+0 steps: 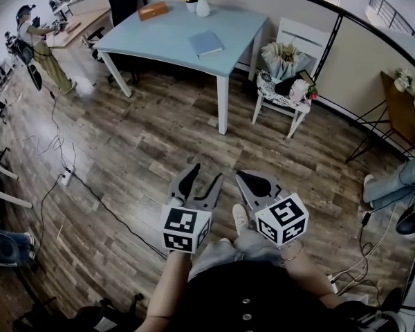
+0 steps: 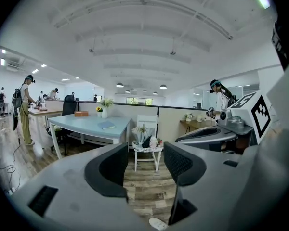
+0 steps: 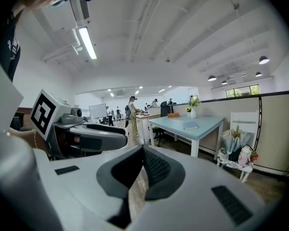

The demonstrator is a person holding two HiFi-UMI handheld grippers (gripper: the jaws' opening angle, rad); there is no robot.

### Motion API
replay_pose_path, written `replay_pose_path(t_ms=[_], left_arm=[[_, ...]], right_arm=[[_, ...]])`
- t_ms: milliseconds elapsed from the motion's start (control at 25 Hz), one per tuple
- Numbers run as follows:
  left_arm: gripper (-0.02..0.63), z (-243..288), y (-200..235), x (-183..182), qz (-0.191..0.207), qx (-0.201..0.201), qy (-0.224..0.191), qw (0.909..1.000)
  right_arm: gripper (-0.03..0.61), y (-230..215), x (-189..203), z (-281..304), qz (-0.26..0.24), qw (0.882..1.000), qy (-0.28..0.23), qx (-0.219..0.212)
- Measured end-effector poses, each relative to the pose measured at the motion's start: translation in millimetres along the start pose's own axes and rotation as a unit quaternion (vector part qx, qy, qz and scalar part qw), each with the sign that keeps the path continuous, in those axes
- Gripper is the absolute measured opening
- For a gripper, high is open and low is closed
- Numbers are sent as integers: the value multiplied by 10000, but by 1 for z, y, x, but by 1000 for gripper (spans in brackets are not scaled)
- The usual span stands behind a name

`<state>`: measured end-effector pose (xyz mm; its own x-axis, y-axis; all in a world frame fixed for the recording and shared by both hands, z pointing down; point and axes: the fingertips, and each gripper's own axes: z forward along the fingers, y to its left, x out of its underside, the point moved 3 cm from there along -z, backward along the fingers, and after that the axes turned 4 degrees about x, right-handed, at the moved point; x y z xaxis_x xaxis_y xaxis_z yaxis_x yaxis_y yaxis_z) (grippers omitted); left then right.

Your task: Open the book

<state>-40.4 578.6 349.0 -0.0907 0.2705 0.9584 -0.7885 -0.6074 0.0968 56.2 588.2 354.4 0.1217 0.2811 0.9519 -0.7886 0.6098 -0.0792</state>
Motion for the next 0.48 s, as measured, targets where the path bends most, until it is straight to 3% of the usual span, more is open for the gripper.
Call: replay_pose_path(t_ms=[280, 480], left_arm=[[210, 48, 23, -16, 86, 171, 4, 9998], [210, 90, 38, -34, 152, 46, 68, 9999]], right_arm=[[6, -37, -9, 42, 12, 9998, 72, -176], [6, -78, -27, 68, -23, 9996, 28, -276]])
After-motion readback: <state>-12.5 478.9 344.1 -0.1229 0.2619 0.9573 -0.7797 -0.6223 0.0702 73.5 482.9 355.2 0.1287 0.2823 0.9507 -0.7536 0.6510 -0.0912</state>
